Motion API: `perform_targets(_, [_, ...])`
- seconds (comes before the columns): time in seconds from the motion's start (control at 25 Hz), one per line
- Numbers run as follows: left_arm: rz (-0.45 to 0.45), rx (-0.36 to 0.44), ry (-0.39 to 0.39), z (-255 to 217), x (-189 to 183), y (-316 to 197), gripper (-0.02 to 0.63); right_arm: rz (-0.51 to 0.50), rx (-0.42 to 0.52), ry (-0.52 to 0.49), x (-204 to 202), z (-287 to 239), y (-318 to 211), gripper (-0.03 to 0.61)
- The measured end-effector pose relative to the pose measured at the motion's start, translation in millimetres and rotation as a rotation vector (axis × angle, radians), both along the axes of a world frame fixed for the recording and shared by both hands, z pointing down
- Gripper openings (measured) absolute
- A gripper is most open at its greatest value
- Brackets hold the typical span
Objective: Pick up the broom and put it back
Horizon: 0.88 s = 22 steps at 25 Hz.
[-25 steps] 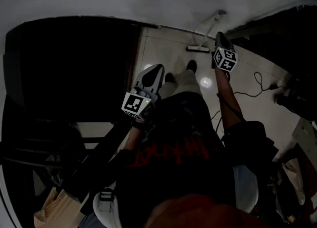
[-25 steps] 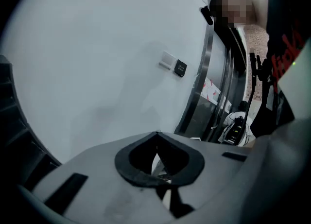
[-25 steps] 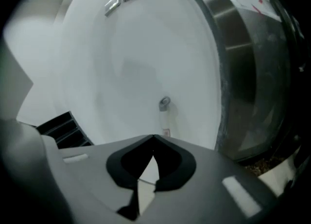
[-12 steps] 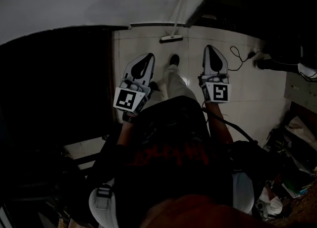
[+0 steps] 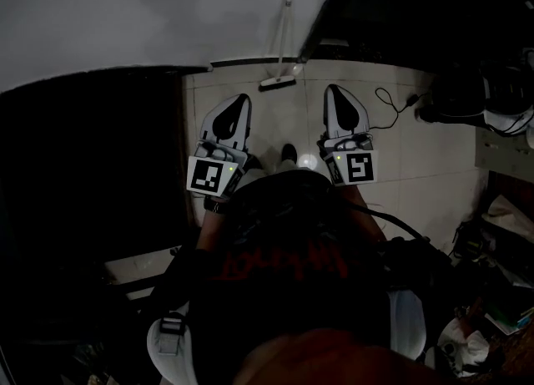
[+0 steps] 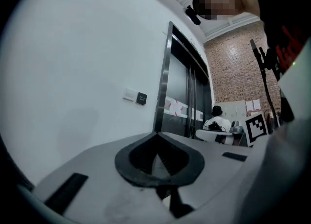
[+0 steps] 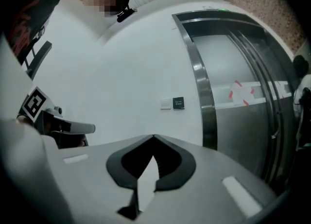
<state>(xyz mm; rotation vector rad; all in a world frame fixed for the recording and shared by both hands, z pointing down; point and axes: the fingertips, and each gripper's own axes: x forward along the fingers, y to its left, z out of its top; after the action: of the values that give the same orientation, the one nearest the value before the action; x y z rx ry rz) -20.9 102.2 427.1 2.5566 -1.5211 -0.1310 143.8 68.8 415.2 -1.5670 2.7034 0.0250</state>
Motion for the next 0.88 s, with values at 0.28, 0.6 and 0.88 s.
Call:
perform_targets(0.28, [-0.011,-0.001,-0.017,-5,12,-4,0.003,-0.030,-0.033,-0.008,5,0,-11,0.000])
perform_targets(0.6, [-0.020,0.012,-0.001,-15,1,-1,0.003,-0.060,-0.040,-0.025,-5,-5,-5,0.000])
perform_targets(0.88, [0.000,-0.016,0.008,-2,12,-3,0.003,-0.042,-0.077,-0.021,5,7,-6,0.000])
